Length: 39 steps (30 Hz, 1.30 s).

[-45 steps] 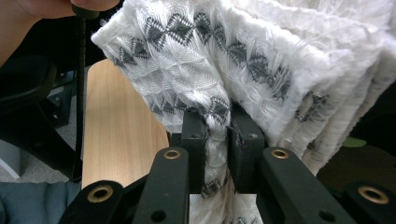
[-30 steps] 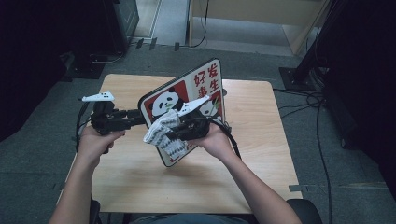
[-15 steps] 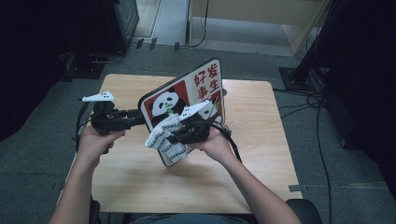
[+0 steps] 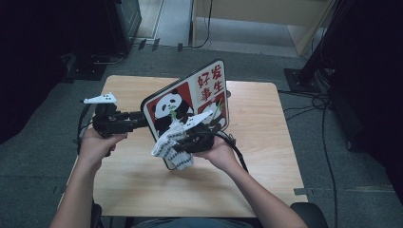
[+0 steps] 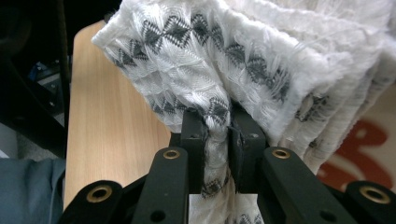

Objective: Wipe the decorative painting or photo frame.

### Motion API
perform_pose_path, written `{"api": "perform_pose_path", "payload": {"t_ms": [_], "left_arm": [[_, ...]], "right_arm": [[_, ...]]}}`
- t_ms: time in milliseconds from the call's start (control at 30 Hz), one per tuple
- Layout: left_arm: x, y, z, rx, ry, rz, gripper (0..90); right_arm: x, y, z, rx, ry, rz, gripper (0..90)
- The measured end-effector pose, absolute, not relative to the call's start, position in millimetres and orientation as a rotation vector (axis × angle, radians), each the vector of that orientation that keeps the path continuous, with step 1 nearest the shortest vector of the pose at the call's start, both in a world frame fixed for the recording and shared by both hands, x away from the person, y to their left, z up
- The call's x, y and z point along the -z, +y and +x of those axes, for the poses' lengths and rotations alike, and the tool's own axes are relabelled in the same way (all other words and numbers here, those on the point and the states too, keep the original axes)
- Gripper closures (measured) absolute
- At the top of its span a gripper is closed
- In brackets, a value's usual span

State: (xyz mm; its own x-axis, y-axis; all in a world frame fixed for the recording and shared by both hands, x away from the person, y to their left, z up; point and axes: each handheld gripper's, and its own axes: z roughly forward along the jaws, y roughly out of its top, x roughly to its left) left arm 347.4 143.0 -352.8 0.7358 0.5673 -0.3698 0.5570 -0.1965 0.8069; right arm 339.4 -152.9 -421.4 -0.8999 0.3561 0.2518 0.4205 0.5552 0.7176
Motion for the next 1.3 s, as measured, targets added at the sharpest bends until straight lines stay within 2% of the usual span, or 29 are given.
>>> {"api": "perform_pose_path", "payload": {"t_ms": [1100,1300], "left_arm": [[353.2,142.9,347.2,-0.008,0.87,1.853,45.9],[354.2,143.0,348.1,-0.003,0.877,1.851,44.7]], "right_arm": [[471.6,-163.3,330.8,1.239,-2.659,-0.714,79.4],[470.3,-162.1,331.1,1.214,-2.653,-0.715,79.6]]}}
